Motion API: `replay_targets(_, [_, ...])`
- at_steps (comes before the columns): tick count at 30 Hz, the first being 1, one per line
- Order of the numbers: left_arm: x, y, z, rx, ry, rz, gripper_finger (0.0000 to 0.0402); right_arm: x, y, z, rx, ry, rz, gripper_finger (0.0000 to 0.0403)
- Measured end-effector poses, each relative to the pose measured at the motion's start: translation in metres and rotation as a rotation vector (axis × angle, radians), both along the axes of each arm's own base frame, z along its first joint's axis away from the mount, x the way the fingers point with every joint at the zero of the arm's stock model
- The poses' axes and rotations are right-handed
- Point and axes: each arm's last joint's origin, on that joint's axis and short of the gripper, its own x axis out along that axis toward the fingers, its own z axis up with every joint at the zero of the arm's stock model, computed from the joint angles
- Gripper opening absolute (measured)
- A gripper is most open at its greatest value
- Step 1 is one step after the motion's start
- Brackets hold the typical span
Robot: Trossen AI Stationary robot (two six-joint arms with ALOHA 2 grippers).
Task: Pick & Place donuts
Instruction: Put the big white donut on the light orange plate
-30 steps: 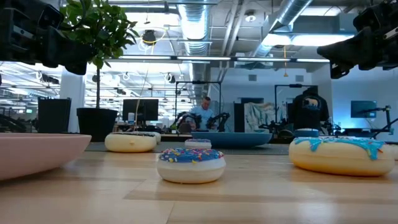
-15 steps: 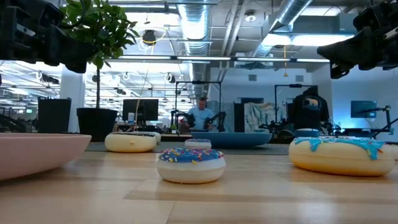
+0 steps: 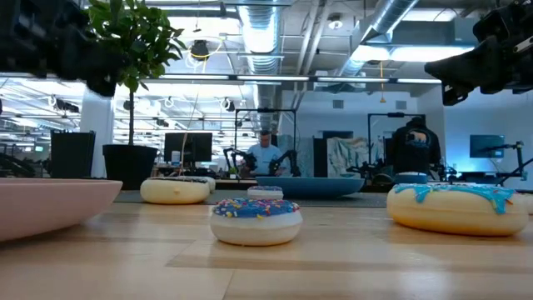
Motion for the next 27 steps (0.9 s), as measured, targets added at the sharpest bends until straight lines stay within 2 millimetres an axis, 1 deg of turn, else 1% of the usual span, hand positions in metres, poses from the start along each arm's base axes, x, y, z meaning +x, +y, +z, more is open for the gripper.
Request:
replay_targets(2, [0.002,0.0,0.016,0.055,-0.011,0.016,0.0,0.0,0.0,0.0,0.0,0.0,0.0,0.0])
replay_targets(4, [0.007,0.0,0.03,0.07,0.02,0.023,0.0,0.0,0.0,0.0,0.0,0.0,0.0,0.0])
replay_targets(7, [0.024,-0.001,0.05,0.076,0.097,-0.001,0.0,0.0,0.0,0.0,0.0,0.001,0.0,0.0])
replay_targets(9, [0.04,-0.004,0.062,0.109,0.15,-0.022,0.0,0.0,0.0,0.0,0.0,0.0,0.0,0.0])
replay_targets(12, [0.07,-0.009,0.076,0.164,0.271,0.017,0.0,0.0,0.0,0.0,0.0,0.001,0.0,0.0])
replay_targets(15, [0.103,-0.01,0.088,0.19,0.367,0.121,0.0,0.0,0.0,0.0,0.0,0.0,0.0,0.0])
replay_targets(18, [0.14,-0.011,0.095,0.096,0.428,0.209,0.0,0.0,0.0,0.0,0.0,0.001,0.0,0.0])
replay_targets(21, [0.181,-0.013,0.101,-0.006,0.423,0.261,0.0,0.0,0.0,0.0,0.0,0.001,0.0,0.0])
replay_targets(23, [0.206,-0.014,0.102,-0.001,0.445,0.314,0.0,0.0,0.0,0.0,0.0,0.0,0.0,0.0])
replay_targets(27, [0.251,-0.011,0.094,0.026,0.536,0.499,0.0,0.0,0.0,0.0,0.0,0.001,0.0,0.0])
